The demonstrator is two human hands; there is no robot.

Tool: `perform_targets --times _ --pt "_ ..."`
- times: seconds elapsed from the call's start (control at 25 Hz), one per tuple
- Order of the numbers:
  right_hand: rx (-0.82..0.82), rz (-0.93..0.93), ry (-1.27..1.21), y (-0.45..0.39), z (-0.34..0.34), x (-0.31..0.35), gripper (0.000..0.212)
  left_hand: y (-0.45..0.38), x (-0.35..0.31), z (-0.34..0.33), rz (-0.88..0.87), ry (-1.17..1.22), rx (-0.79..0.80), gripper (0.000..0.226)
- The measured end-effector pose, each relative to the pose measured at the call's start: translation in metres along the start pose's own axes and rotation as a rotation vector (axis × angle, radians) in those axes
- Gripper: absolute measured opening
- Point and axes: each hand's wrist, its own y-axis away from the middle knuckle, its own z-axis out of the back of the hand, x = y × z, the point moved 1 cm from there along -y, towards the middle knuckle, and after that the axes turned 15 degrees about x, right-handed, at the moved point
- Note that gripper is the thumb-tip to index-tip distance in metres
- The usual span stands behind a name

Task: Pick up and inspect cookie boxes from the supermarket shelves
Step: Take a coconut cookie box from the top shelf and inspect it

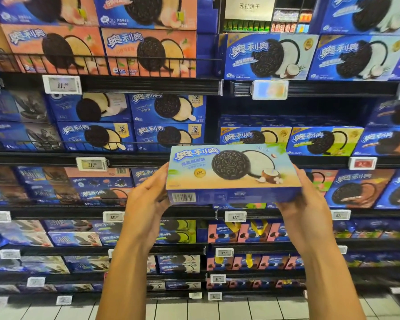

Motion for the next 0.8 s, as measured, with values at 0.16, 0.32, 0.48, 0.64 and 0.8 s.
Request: perform_targets --times 0.16,0.32,0.48,0.64,0.8 --pt "-0.120 -0.101 0.112 -0.0032 -0.0049 0.0036 0.048 -0.0056 -0.0038 -0.0055 0.033 -0.082 -0.123 0.033" --pt "-0.140 -0.128 0.106 -0.0034 -0.0074 0.0029 0.052 -0.0088 -0.0054 -0.0073 0.025 -0.115 -0.147 0.030" --pt "-0.161 -0.127 0.087 -0.0033 -0.0075 0.0045 0.045 -0.0071 -0.0036 -0.0089 0.029 -0.110 -0.134 0.032" --pt "-0.148 -0.124 -0.010 -0.0045 -0.0092 0.0052 0.026 -0.0083 -0.0070 -0.0087 -0.007 -0.114 -0.053 0.034" --pt "-0.036 -0.073 -0.114 -0.0033 -0.0104 0.0090 0.034 -0.0093 -0.0076 -0.0033 -0.048 -0.074 0.046 0.038"
